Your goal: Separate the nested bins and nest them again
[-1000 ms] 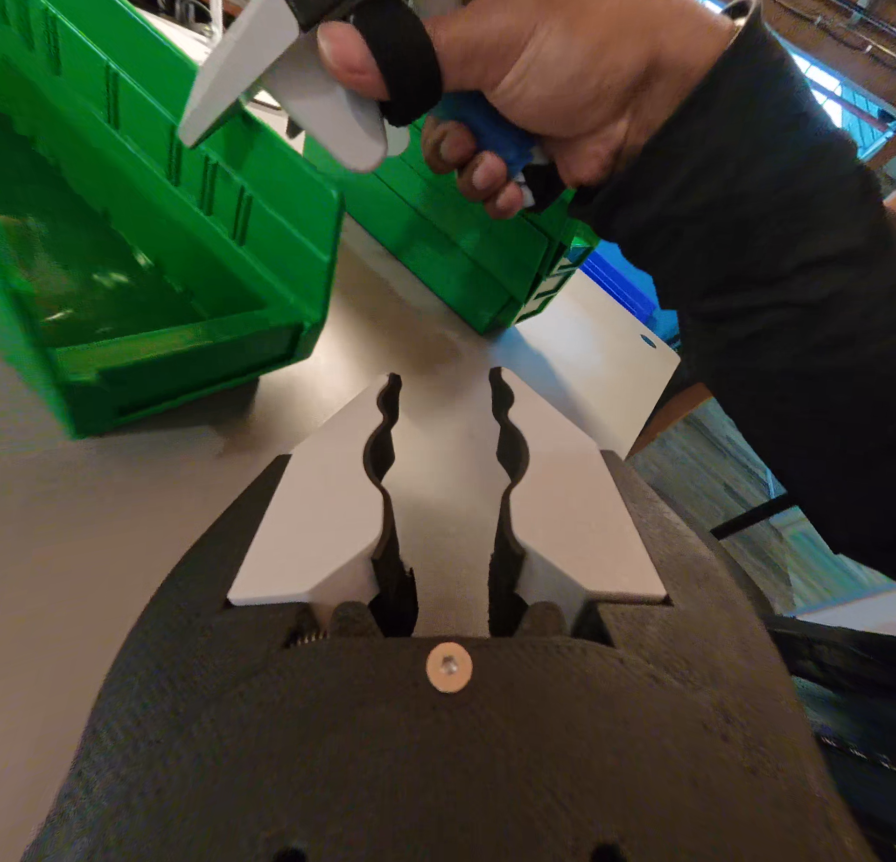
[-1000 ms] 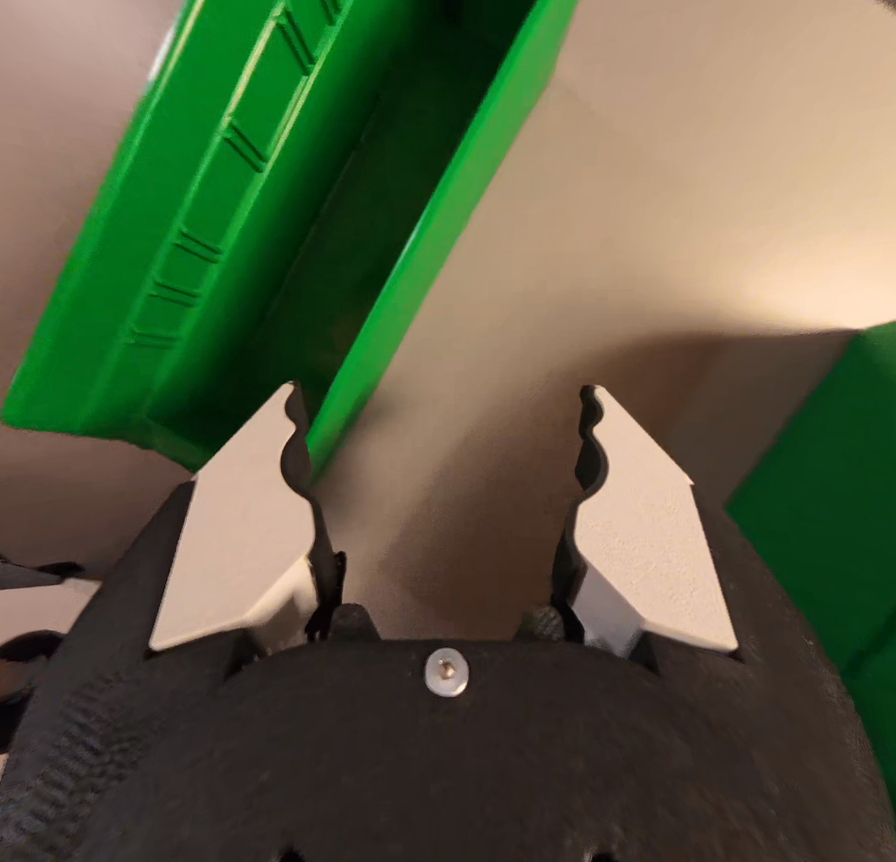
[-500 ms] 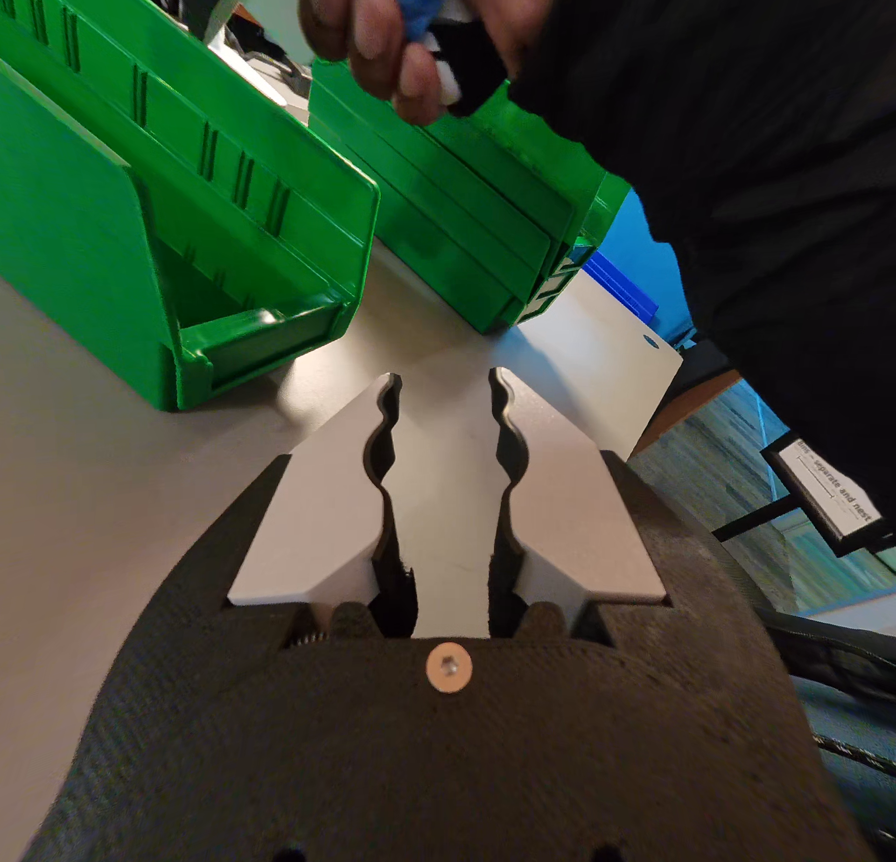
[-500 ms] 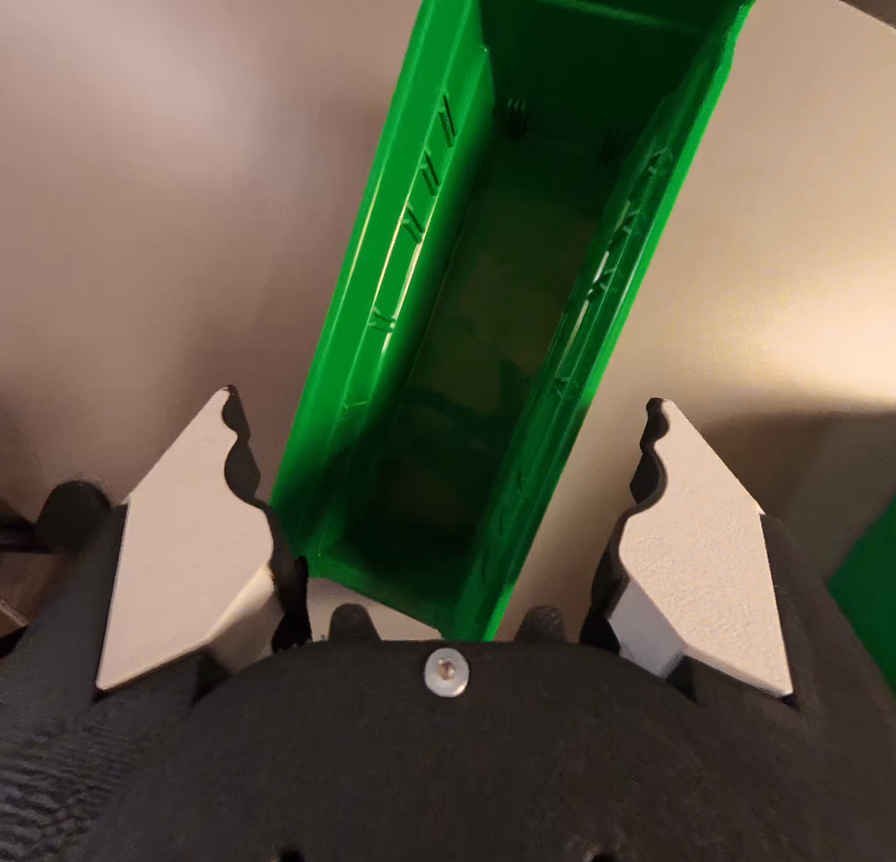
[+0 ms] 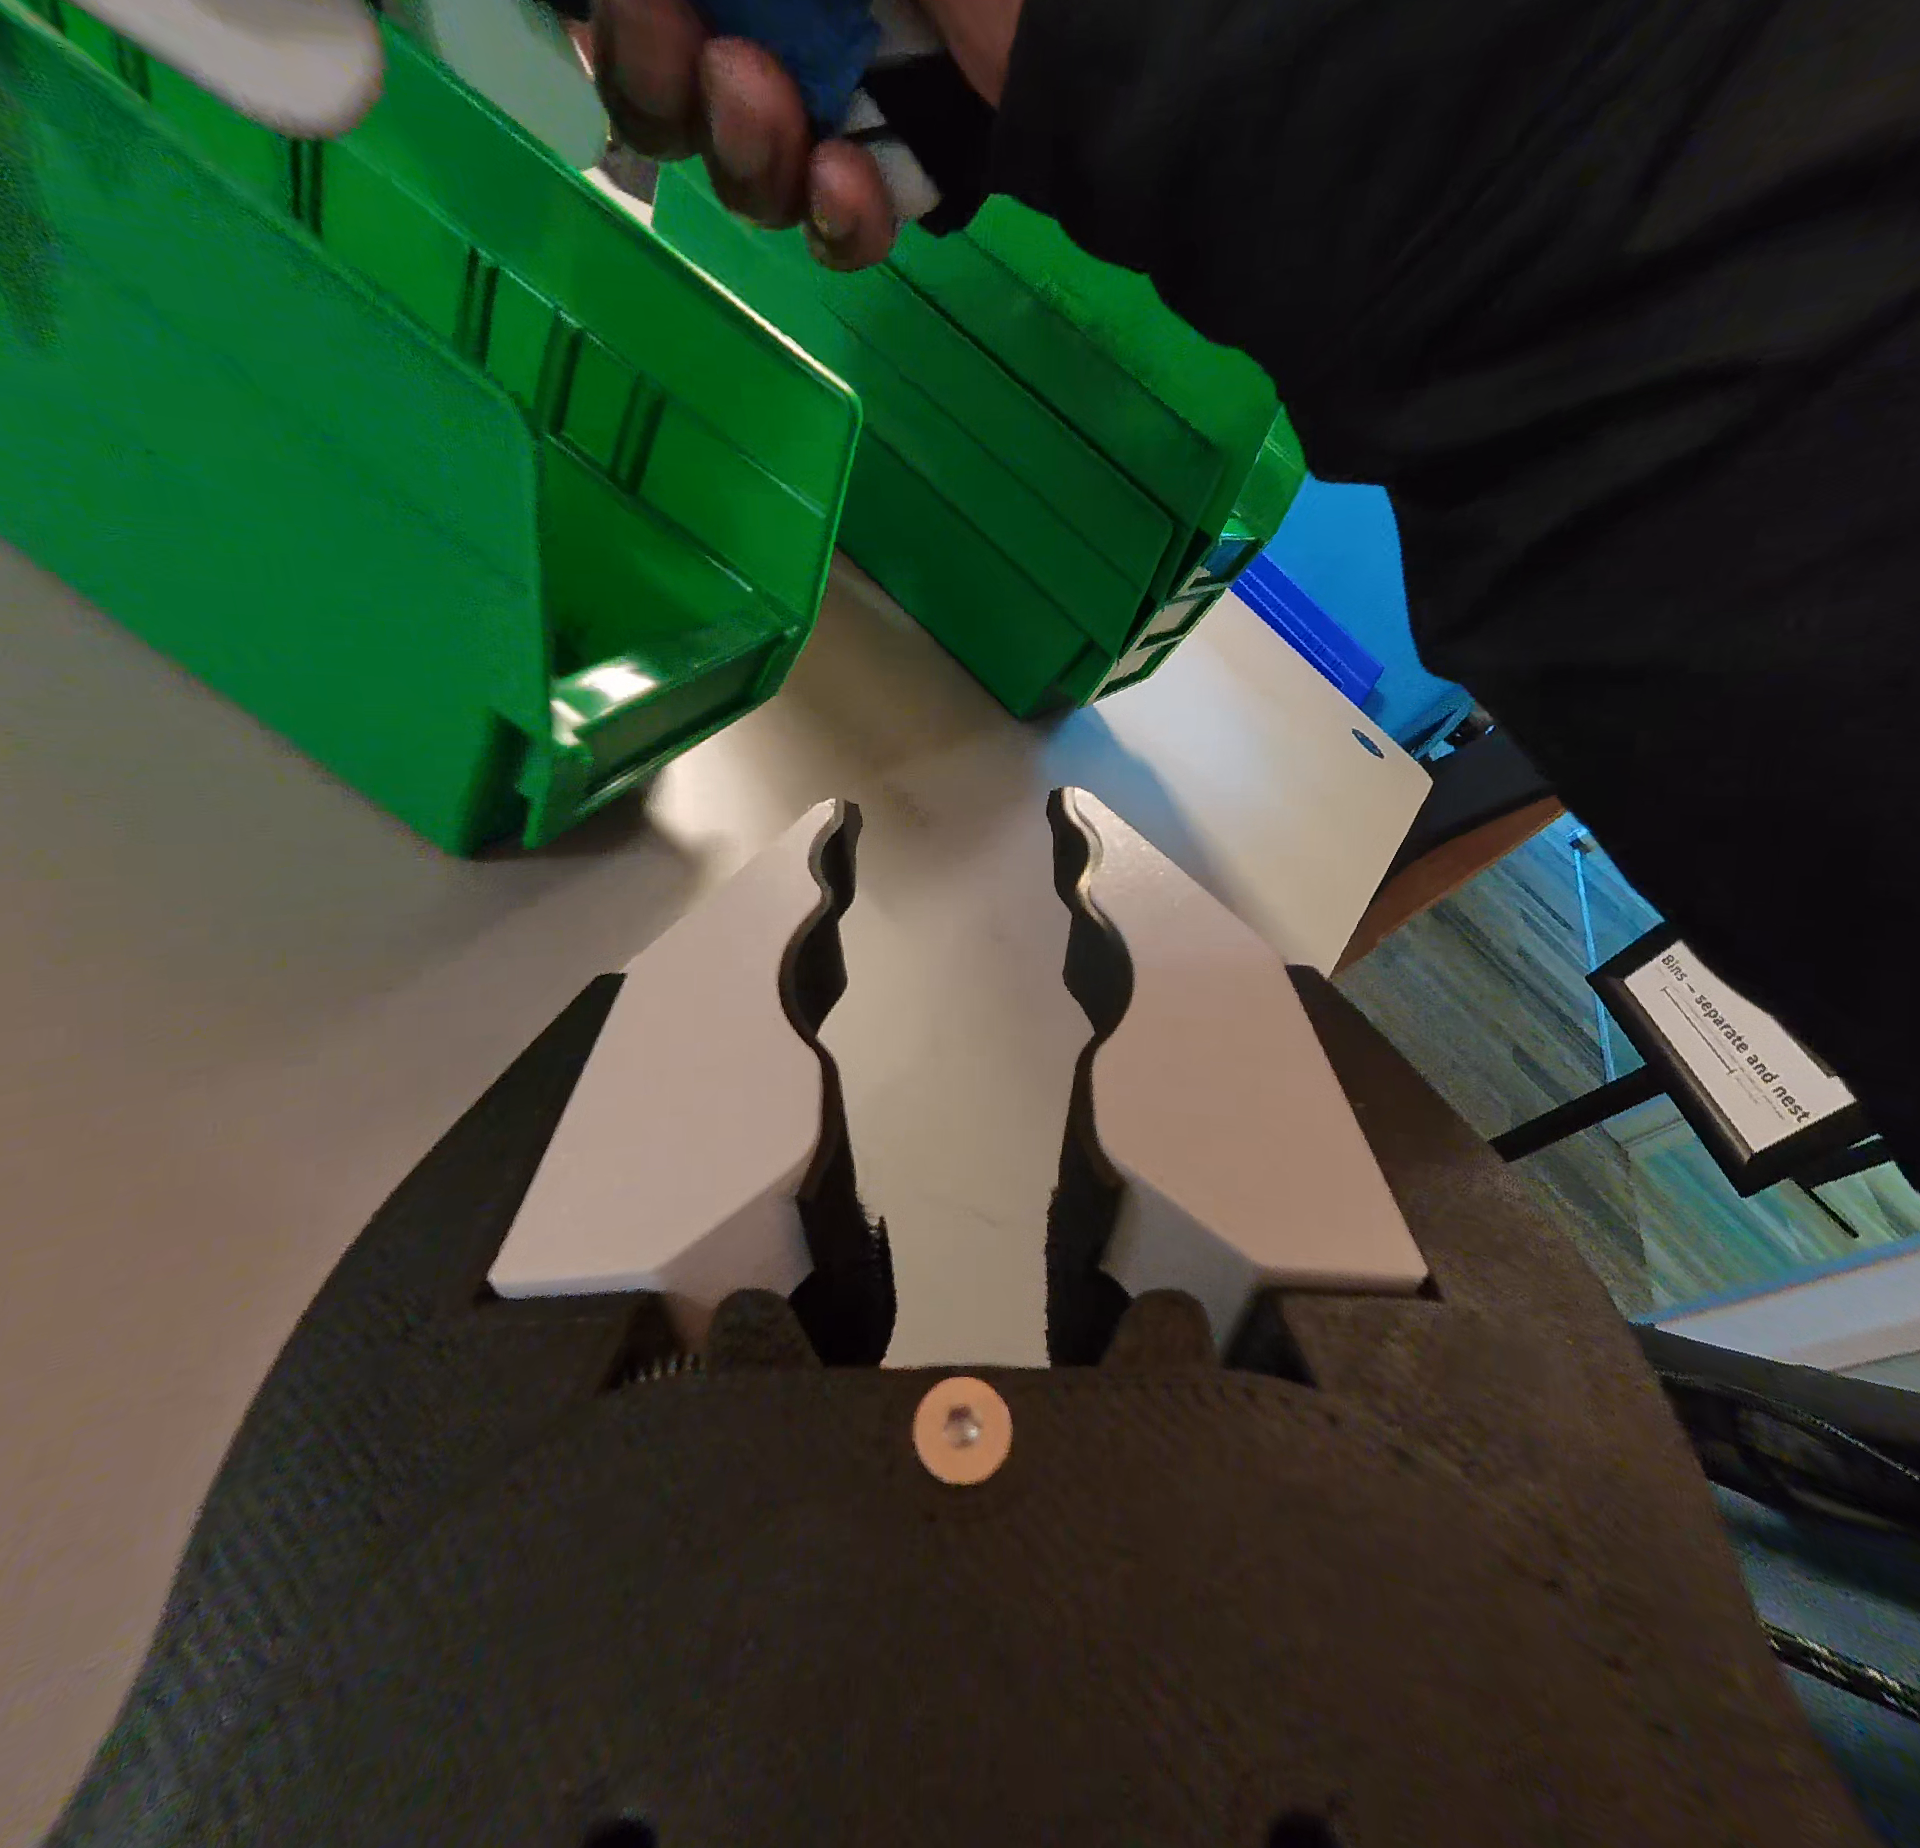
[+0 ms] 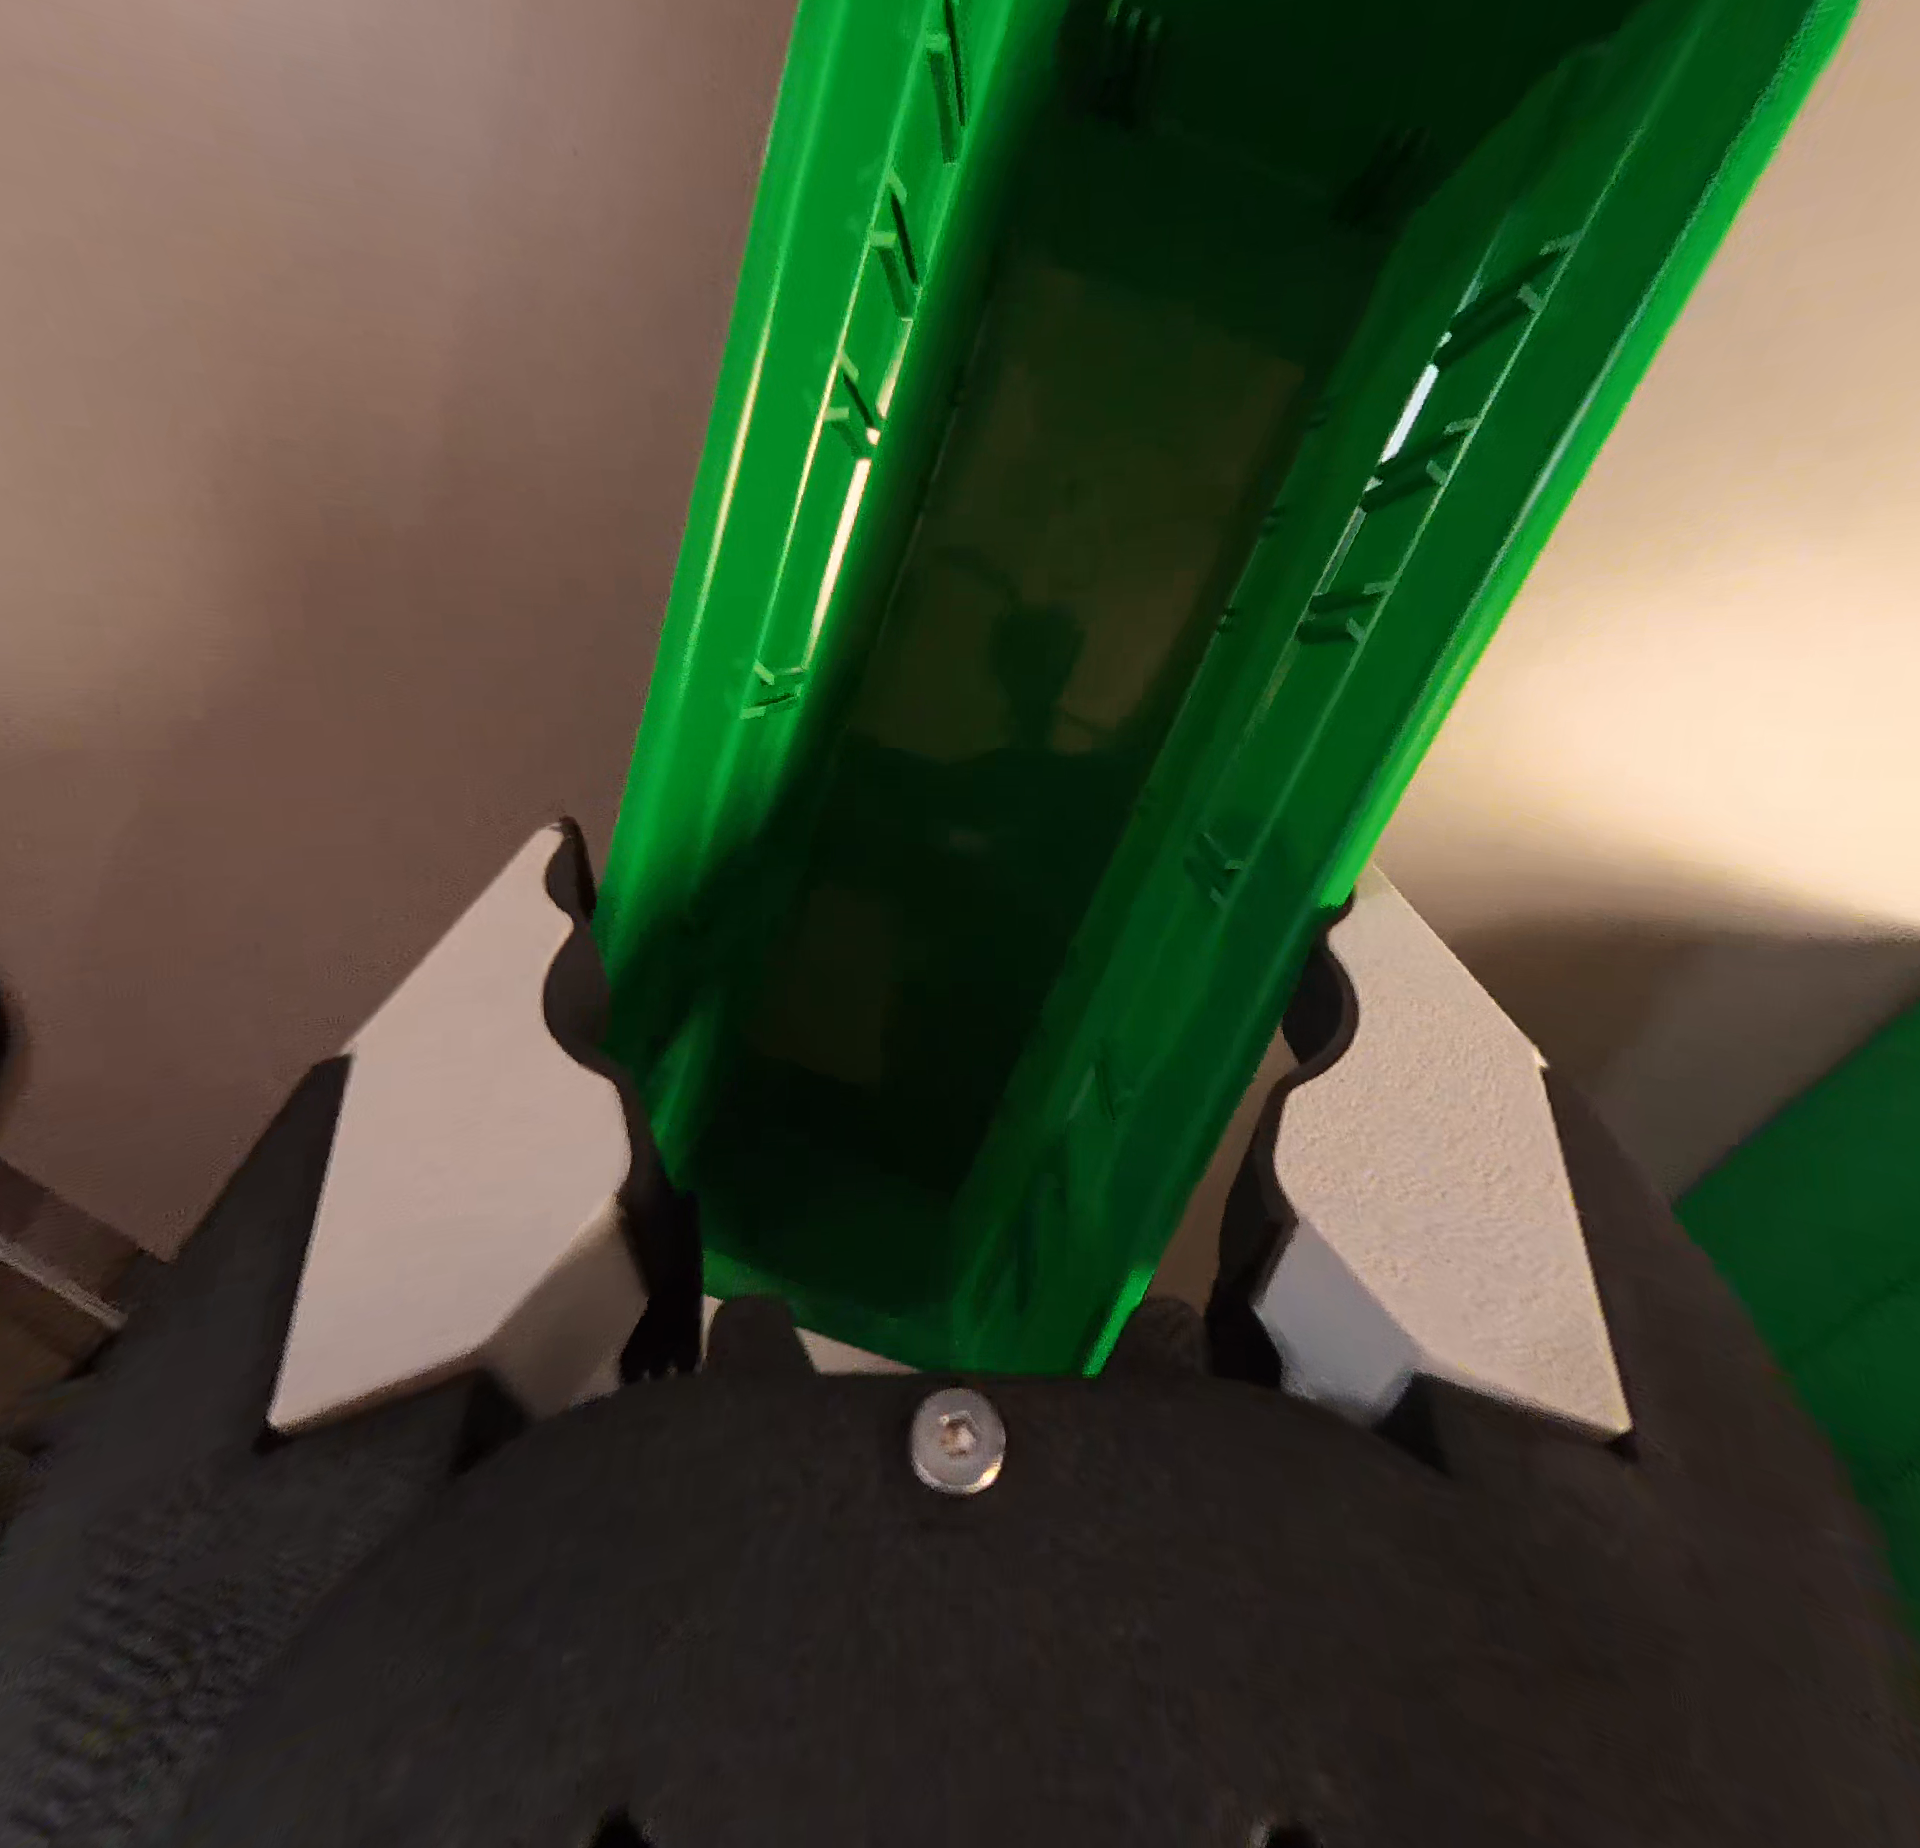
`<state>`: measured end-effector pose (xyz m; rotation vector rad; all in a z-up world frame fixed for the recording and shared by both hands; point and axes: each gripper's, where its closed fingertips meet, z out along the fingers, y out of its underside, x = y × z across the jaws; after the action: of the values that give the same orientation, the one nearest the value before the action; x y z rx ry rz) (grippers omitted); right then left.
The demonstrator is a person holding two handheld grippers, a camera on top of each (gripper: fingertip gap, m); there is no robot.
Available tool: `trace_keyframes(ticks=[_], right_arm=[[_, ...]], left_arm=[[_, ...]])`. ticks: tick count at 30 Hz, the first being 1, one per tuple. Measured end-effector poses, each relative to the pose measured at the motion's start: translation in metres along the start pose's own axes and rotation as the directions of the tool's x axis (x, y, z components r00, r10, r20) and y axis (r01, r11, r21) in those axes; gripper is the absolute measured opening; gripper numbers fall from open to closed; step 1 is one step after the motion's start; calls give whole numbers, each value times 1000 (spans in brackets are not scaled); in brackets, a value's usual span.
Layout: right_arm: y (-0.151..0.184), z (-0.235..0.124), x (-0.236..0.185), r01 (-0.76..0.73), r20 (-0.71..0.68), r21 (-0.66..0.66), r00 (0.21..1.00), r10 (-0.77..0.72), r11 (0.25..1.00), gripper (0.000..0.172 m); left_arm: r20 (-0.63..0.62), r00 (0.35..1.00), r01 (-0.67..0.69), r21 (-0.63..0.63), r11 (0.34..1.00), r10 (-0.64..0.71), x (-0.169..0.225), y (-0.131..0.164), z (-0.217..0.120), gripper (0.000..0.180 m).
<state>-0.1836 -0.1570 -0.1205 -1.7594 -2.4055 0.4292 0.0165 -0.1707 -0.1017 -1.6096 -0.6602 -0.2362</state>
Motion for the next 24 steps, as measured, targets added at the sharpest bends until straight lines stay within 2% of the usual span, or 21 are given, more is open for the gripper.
trace_keyframes(ticks=[1, 7, 11, 17, 21, 24], right_arm=[[2, -2, 2, 13, 1, -5, 1000, -13, 1000, 131], [22, -16, 13, 74, -12, -39, 997, -75, 996, 115], [25, -47, 12, 72, 56, 26, 996, -73, 997, 113], [23, -144, 32, 64, 89, 200, 993, -83, 978, 113], [36, -213, 74, 6, 61, 301, 998, -25, 954, 113], [55, -247, 117, -62, 28, 344, 998, 56, 937, 113]], left_arm=[[2, 1000, 0, 0, 1000, 0, 0, 0, 0, 37], [11, 1000, 1, -2, 1000, -1, -1, 0, 1, 37], [16, 1000, 0, -6, 1000, 0, -2, 1, 1, 37], [21, 1000, -1, -7, 1000, 2, -2, 1, 1, 37], [25, 1000, -5, -8, 1000, 5, -3, 1, 2, 37], [30, 1000, -8, -9, 1000, 8, -3, 1, 2, 37]])
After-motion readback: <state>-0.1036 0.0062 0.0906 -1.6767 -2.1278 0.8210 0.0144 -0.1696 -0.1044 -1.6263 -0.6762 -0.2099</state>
